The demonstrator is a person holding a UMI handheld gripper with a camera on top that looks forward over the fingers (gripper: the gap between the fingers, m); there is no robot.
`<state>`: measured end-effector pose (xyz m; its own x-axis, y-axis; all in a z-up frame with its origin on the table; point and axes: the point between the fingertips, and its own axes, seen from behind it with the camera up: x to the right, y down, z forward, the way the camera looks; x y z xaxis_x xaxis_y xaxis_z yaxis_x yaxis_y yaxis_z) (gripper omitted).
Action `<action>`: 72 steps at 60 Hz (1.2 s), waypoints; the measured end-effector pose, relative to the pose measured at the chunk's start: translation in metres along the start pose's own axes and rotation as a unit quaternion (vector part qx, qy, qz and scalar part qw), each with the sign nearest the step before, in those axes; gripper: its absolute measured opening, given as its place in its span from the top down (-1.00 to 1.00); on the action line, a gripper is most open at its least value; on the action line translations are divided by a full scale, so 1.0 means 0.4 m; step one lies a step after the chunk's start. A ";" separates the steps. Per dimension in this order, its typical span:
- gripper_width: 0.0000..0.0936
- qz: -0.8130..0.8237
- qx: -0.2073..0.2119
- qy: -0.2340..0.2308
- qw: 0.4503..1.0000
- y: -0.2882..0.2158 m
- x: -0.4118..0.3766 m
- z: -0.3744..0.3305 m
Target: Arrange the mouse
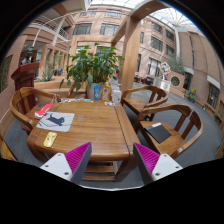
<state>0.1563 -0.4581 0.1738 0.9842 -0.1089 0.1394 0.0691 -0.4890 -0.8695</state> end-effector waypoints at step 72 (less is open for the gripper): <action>-0.08 0.009 -0.085 -0.100 0.991 0.158 -0.850 0.459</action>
<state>-0.1439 -0.2931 -0.0157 0.9988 0.0471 0.0131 0.0399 -0.6291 -0.7763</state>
